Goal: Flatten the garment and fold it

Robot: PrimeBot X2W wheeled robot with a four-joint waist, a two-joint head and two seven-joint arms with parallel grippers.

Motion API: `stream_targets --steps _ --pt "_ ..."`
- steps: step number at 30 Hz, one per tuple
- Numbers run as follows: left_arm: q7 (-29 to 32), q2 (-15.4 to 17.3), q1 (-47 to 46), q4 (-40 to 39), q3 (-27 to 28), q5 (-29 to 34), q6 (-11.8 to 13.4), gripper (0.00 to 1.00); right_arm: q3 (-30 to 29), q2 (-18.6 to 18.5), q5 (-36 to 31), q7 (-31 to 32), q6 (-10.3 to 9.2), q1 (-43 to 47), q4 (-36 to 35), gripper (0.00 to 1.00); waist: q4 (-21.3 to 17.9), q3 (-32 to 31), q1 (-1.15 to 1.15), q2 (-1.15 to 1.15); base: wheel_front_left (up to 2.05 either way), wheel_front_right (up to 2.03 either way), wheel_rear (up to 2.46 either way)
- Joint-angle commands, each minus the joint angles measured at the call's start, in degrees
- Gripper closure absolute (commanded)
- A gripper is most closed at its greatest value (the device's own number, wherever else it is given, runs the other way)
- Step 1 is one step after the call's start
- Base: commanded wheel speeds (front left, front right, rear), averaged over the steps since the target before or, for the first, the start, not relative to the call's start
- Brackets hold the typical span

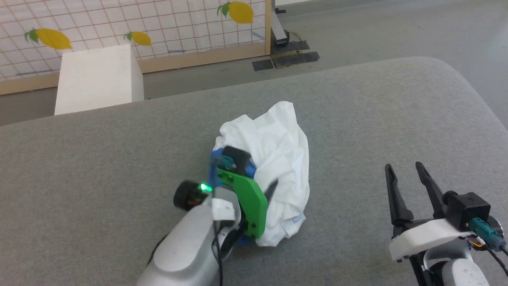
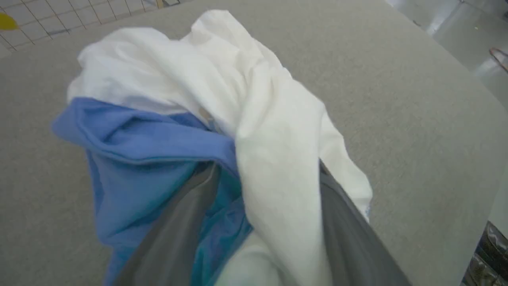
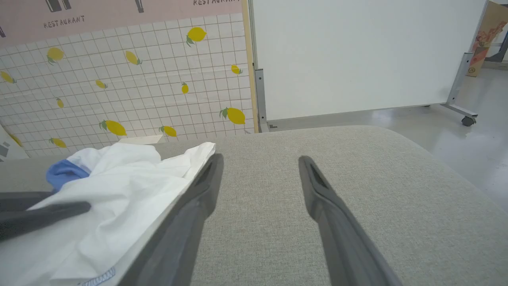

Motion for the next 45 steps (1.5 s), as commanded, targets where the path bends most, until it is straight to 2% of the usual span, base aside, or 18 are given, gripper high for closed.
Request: stream_targets --steps 1,7,11,16,20,27,34,35,36,37,40,43,45 --pt "-5.33 0.34 0.77 -2.29 1.69 0.54 1.07 0.00 0.10 -0.01 0.26 0.08 -0.09 0.53 -0.24 0.00 1.09 -0.31 0.00 0.00 0.00 0.00 0.00" --pt "-25.74 2.98 3.04 -10.20 7.44 3.44 5.21 0.00 -0.09 -0.01 -0.52 0.42 -0.09 0.16 -1.67 0.00 3.67 -0.38 0.00 0.00 0.00 0.00 0.00" --pt "-31.96 5.51 5.93 -13.73 10.90 4.57 7.09 0.00 0.36 -0.01 -1.13 1.17 -0.09 -0.45 -3.29 0.00 5.55 0.02 0.00 0.00 0.00 0.00 0.00" --pt "-33.21 7.76 11.15 -18.08 15.08 5.97 8.41 0.00 2.20 -0.01 -1.58 3.21 -0.09 -2.10 -5.43 0.00 7.91 0.98 0.00 0.00 0.00 0.00 0.00" --pt "-33.26 7.74 15.55 -22.36 19.30 7.80 9.13 0.00 5.09 -0.01 -1.40 8.52 -0.09 -4.14 -5.64 0.00 9.98 1.82 0.00 0.00 0.00 0.00 0.00" --pt "-33.27 4.32 21.05 -27.75 25.69 10.67 8.67 0.00 10.09 -0.01 1.63 25.96 -0.09 -9.55 -2.03 0.00 13.30 3.81 0.00 0.00 0.00 0.00 0.00" --pt "-33.28 1.60 21.26 -28.24 29.12 13.08 5.85 0.00 11.30 -0.01 0.62 43.70 -0.09 -13.87 2.10 0.00 15.44 5.44 0.00 0.00 0.00 0.00 0.00" --pt "-33.28 1.35 21.21 -28.11 29.38 13.26 5.52 0.00 11.21 -0.01 0.56 45.28 -0.09 -14.09 2.30 0.40 15.55 5.50 0.00 0.00 0.00 0.00 0.00" --pt "-33.28 1.08 21.15 -27.90 29.64 13.51 5.14 0.00 11.24 -0.01 0.42 47.12 -0.09 -14.19 2.41 0.66 15.66 5.50 0.00 0.00 0.00 0.00 0.00" --pt "-33.28 0.89 21.15 -27.71 29.79 13.65 4.82 0.00 11.31 -0.01 0.47 48.17 -0.09 -14.22 2.26 0.99 15.72 5.48 0.00 0.00 0.00 0.00 0.00" --pt "-33.28 0.36 21.30 -27.24 30.39 14.06 4.02 0.00 11.24 -0.01 1.21 48.51 -0.09 -14.06 0.48 1.00 15.56 5.12 0.00 0.00 0.00 0.00 0.00" --pt "-33.28 0.06 21.66 -26.76 31.00 14.48 3.52 0.00 9.03 -0.01 1.22 44.35 -0.09 -13.60 -1.81 1.00 14.96 4.38 0.00 0.00 0.00 0.00 0.00" --pt "-33.28 -0.09 22.03 -26.43 31.19 14.94 3.18 0.00 5.49 -0.01 1.04 39.73 -0.09 -12.69 -3.59 1.00 14.44 3.56 0.00 0.00 0.00 0.00 0.00"
